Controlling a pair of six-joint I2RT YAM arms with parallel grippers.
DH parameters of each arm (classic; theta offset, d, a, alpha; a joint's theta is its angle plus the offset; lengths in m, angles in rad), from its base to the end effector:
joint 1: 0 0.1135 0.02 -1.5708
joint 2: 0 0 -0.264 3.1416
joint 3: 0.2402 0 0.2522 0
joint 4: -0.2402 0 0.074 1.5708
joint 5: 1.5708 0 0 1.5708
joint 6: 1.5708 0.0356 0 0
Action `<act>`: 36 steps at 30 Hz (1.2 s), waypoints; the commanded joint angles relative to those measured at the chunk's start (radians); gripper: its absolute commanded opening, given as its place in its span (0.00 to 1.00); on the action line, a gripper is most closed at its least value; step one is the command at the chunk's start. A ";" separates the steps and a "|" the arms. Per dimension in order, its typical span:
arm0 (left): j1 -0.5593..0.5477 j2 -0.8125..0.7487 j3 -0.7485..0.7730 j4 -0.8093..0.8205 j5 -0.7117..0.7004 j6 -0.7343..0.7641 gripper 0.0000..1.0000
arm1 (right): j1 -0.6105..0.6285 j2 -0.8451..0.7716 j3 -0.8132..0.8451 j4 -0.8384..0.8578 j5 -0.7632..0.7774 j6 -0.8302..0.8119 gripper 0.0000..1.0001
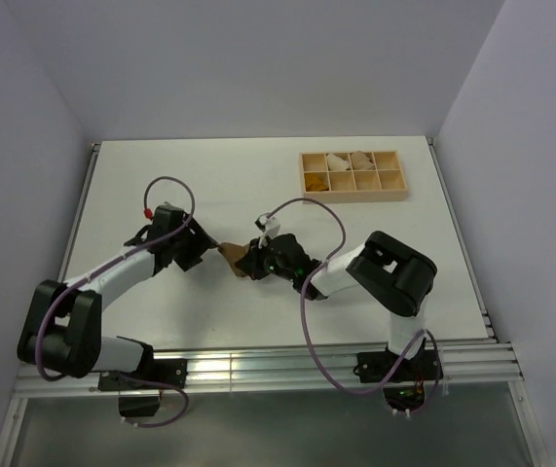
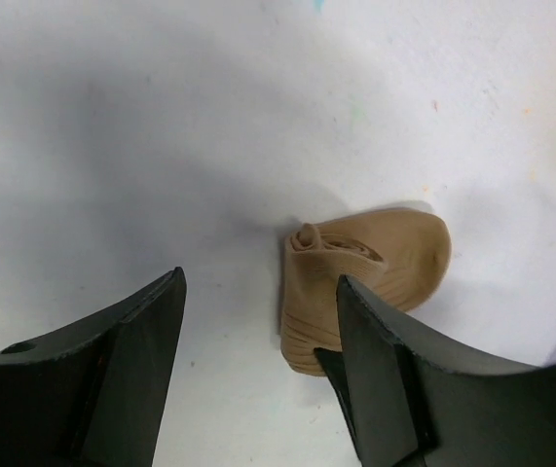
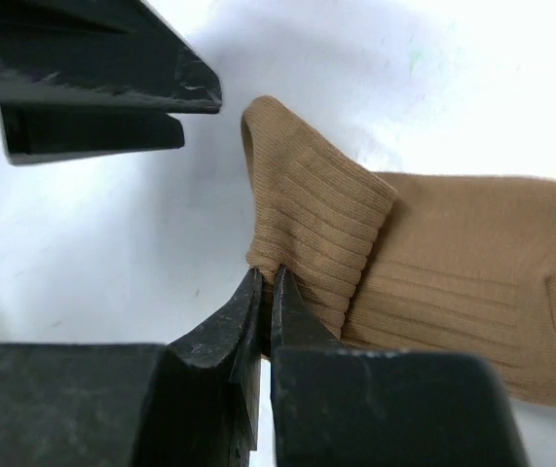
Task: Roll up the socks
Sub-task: Roll the sock at the center of the board.
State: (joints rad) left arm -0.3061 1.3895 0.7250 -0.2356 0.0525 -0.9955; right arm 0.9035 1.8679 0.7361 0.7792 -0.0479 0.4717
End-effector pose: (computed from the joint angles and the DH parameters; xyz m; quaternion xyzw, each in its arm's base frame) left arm 0.2572 -0.0832 0.1835 -0.3108 0.8914 -0.2190 0.2467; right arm 0.2205 0.2827 0.1319 -0.1890 0.7980 0.3782 0.4295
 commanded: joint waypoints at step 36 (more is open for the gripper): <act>-0.136 0.009 -0.426 0.860 0.156 -0.198 0.64 | -0.242 0.146 -0.138 0.227 -0.494 0.650 0.00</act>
State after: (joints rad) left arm -0.4355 1.3731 0.2920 0.5457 0.2203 -1.1866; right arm 0.6720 1.9720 0.6292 1.0092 -0.5175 1.0821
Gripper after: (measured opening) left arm 0.638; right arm 0.041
